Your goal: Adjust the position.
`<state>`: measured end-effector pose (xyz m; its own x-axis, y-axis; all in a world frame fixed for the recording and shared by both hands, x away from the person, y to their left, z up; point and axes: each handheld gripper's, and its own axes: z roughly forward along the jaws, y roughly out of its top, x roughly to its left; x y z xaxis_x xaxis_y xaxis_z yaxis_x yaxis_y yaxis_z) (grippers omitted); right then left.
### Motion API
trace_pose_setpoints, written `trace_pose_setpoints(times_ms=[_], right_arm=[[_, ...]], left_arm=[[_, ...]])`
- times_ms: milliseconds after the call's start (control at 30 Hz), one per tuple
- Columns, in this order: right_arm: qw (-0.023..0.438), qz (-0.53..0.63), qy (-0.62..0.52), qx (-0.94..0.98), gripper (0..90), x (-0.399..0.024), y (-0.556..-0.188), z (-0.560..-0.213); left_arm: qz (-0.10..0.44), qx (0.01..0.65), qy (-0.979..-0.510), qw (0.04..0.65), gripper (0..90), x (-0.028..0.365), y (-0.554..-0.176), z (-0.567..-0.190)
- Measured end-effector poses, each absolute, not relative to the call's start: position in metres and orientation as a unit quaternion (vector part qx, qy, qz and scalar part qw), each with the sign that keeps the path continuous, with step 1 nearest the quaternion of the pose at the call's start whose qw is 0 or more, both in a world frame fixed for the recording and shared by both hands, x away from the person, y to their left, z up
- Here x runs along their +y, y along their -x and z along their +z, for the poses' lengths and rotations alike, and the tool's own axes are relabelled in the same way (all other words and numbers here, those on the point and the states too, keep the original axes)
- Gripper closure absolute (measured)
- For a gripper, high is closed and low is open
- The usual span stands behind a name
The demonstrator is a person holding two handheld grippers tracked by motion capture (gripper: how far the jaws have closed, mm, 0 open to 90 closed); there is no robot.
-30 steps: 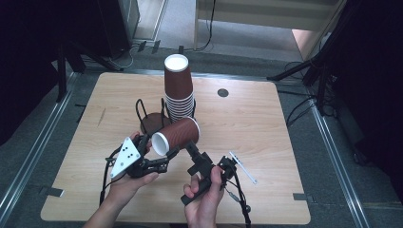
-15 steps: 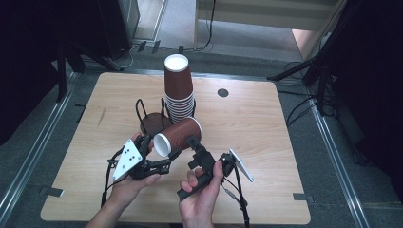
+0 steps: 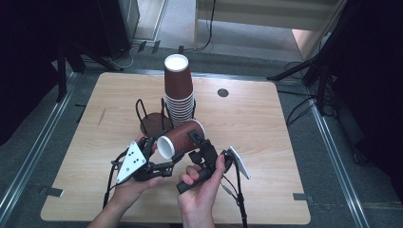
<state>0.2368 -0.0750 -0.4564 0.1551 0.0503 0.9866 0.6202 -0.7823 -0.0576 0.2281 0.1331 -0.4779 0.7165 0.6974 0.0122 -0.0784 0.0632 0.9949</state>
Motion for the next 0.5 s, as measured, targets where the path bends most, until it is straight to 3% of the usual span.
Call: trace_pose_setpoints(times_ms=[500], right_arm=[[0.258,-0.600,0.722,-0.229,0.0,-0.0742,-0.2436,-0.4621]], left_arm=[[0.274,0.235,-0.628,0.689,24.0,0.1302,-0.2262,-0.4780]])
